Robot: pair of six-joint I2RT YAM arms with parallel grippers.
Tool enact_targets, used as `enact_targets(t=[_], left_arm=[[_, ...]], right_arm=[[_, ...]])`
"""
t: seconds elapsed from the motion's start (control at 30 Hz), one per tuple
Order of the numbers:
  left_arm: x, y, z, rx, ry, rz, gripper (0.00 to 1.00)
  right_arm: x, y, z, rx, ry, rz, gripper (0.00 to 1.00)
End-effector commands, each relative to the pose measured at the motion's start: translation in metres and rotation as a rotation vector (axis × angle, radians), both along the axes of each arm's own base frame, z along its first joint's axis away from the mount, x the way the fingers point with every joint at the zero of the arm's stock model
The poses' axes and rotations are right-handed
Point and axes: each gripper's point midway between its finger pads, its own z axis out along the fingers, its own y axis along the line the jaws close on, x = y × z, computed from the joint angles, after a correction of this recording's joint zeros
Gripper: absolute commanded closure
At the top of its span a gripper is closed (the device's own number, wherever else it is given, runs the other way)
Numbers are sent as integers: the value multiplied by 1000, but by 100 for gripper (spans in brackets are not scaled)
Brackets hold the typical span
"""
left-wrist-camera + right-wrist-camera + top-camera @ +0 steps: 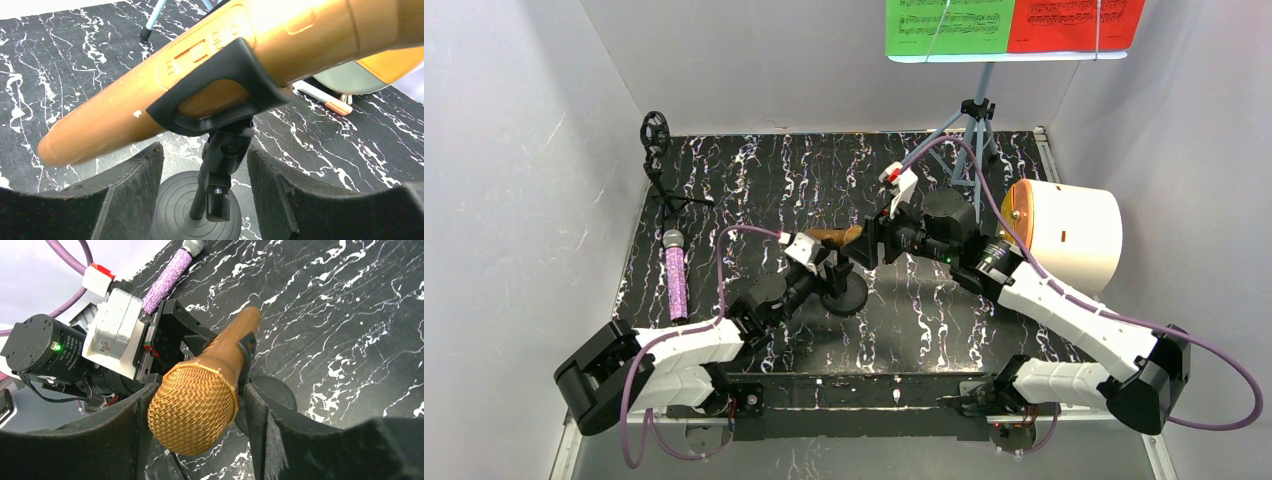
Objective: Pack up the instrument practice props
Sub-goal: Remove the microphone from the microphone stand.
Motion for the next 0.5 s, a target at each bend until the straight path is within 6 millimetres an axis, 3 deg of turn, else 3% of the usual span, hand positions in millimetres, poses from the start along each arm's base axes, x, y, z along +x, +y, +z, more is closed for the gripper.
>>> enact_targets(t=[0.0,0.1,0.2,0.33,0.47], left_arm=[[10,-4,20,-71,-15,34,42],[14,-4,21,-79,-15,52,48],[18,0,22,-88,-11,87,61],[22,9,18,-118,10,144,81],[24,18,14,-137,23,194,92]], right_arm=[[-5,-8,16,24,-8,-7,35],[-12,-9,11,23,7,16,45],[-17,-12,5,14,21,27,56],[-21,-18,-15,-3,43,17,72],[-28,-23,-39,-1,61,20,83]])
